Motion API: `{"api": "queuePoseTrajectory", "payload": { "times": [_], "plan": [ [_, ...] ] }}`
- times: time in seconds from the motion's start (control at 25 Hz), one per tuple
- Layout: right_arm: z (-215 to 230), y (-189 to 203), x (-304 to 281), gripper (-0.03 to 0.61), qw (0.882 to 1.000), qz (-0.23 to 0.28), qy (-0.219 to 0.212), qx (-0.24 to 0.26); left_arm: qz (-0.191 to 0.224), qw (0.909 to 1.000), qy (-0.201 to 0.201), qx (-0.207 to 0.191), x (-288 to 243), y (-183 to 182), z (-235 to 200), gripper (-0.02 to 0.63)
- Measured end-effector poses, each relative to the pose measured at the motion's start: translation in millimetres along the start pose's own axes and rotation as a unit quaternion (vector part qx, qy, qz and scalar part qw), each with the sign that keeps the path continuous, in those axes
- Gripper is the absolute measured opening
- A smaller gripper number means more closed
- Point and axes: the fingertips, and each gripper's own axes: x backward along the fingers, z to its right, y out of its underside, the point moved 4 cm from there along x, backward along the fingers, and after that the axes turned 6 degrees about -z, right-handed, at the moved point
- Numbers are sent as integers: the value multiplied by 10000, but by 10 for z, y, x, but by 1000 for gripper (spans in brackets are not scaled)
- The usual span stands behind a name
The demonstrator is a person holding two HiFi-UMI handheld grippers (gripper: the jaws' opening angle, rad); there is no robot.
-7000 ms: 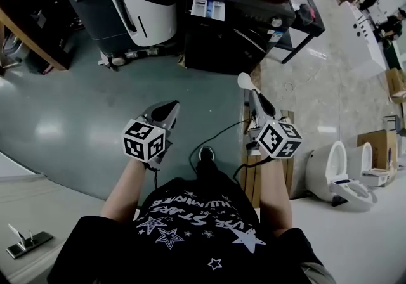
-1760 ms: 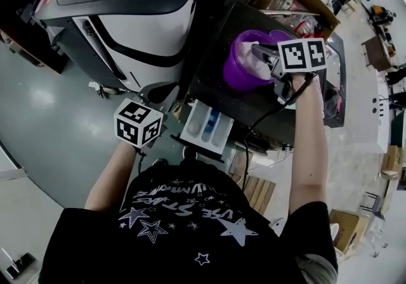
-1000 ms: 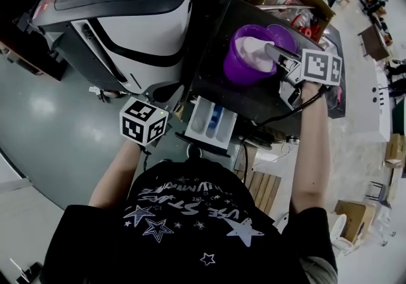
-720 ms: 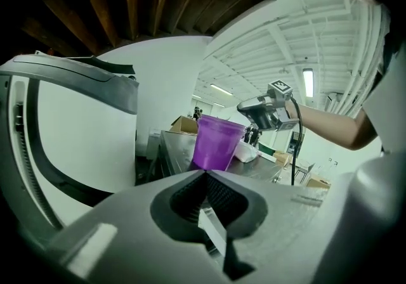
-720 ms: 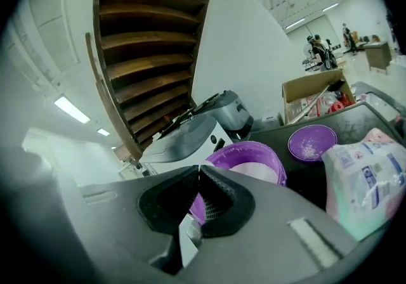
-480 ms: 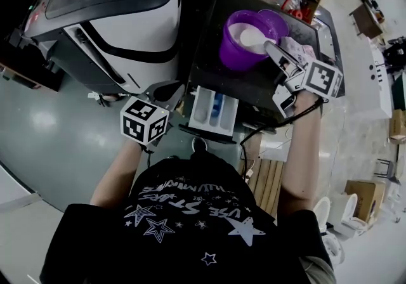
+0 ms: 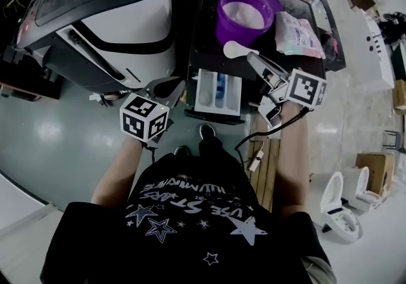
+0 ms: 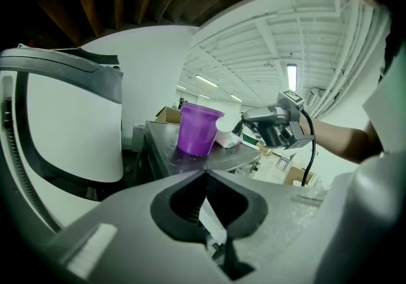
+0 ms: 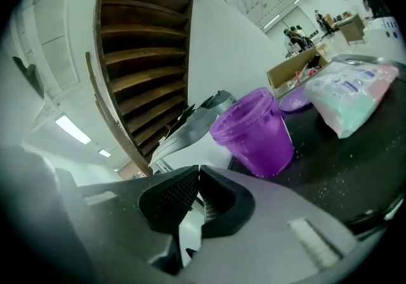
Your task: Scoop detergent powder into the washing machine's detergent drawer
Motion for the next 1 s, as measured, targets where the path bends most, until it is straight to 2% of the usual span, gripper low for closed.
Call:
{"api": "queuePoseTrajectory", "payload": {
  "times": [0.08,0.16,0.4,0.64,0.8,1.0],
  "plan": [
    [73,175,5,32,9992,-138,304,227,-63,10000,57,-11,18,64,24,0],
    [74,329,-50,32,9979,-293,310,496,-127,9999,108,-13,34,127,41,0],
    [221,773,-182,32,9928,-711,653,712,-300,9994,198,11,73,285,82,0],
    [271,1112,-411,32,9769,-1143,981,1517,-376,9990,241,70,116,410,102,0],
    [255,1243,-555,32,9560,-1425,1188,2271,-423,9988,232,116,153,495,104,0],
    [257,1364,-692,32,9074,-1741,1590,3479,-448,9987,210,157,203,572,107,0]
  ]
}}
